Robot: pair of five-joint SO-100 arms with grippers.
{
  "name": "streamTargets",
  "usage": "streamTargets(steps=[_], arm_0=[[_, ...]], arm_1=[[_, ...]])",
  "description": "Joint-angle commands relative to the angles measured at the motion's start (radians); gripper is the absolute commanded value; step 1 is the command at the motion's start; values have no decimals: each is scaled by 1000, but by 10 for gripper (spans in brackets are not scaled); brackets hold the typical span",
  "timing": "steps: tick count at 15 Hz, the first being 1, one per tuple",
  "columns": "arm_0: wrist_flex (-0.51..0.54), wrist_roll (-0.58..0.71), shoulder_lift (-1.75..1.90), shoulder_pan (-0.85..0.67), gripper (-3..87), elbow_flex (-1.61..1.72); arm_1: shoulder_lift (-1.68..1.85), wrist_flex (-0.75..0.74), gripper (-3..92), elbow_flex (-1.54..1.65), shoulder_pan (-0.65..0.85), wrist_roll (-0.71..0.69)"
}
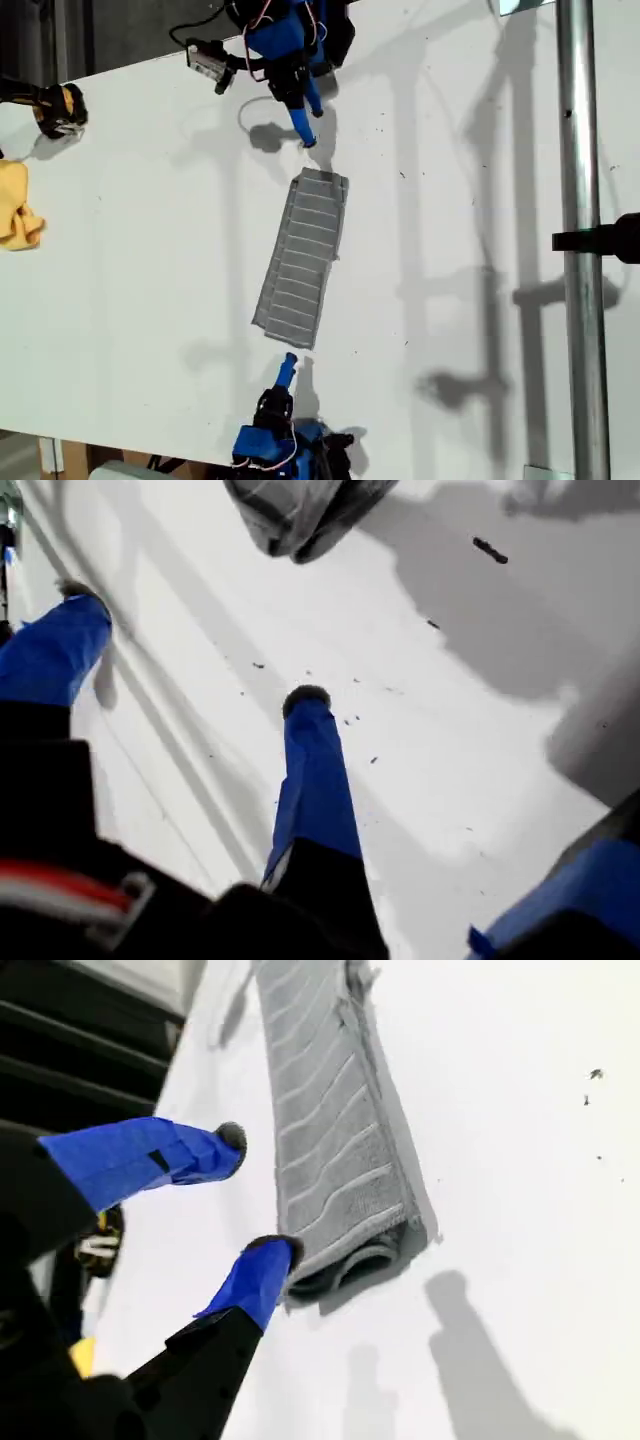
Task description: Grasp corners of a towel and fold twice.
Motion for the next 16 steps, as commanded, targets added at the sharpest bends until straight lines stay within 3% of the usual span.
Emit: streamTargets(steps=[1, 4, 6, 10, 16], arm_0=[[-6, -20, 236, 17, 135, 117], [-11, -48, 255, 34, 135, 166], [-12, -55, 255, 32, 134, 189], [5, -77, 255, 40, 128, 193], [46, -97, 255, 48, 126, 183]], arm_1=[[-51, -35, 365, 6, -37, 41], [-202, -127, 388, 48, -86, 104], [-483, -224, 413, -8, -83, 127], [-1094, -433, 431, -267, 71, -17], [-1177, -523, 424, -304, 212, -137]])
